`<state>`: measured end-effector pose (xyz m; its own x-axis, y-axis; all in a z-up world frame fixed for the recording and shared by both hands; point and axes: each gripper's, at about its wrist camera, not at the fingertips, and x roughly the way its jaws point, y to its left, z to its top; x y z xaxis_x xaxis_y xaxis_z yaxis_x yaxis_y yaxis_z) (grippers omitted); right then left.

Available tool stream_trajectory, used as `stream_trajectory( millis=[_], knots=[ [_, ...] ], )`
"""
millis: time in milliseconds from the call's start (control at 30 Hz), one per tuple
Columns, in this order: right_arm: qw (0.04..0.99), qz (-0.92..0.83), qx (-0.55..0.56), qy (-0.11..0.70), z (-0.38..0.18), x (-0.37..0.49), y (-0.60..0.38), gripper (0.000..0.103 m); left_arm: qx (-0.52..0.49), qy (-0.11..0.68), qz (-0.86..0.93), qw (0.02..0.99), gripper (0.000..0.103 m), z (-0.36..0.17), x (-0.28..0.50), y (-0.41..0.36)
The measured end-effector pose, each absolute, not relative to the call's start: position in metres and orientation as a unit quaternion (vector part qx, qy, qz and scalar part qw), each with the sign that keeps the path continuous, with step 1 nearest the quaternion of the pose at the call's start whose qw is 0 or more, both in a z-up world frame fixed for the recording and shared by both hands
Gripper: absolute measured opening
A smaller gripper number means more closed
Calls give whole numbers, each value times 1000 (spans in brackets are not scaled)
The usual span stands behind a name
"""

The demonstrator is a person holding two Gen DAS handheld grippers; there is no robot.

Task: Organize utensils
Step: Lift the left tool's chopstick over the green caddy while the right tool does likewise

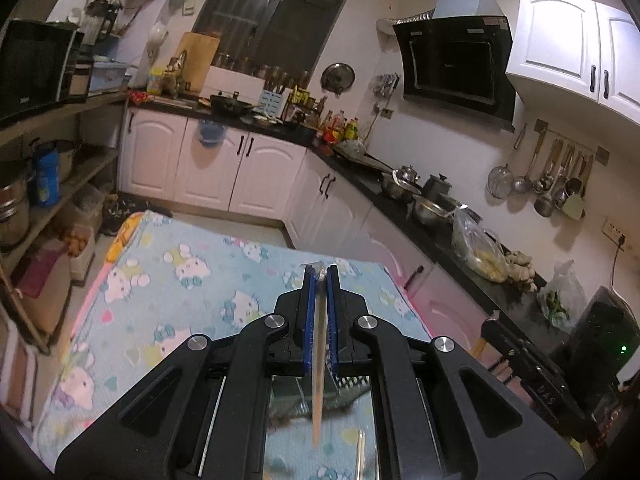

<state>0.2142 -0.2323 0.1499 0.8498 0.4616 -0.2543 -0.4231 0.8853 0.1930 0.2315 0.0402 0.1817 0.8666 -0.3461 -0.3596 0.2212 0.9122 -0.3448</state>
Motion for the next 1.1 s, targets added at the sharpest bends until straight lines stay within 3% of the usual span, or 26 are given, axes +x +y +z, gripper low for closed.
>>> stream_trajectory(
  millis=[533, 1100],
  knots=[
    [971, 208, 62, 100, 177, 277, -225, 5, -134, 183, -109, 968, 1, 187, 276, 41],
    [973, 189, 69, 111, 117, 316, -206, 5, -130, 207, -94, 965, 1, 126, 294, 45]
  ],
)
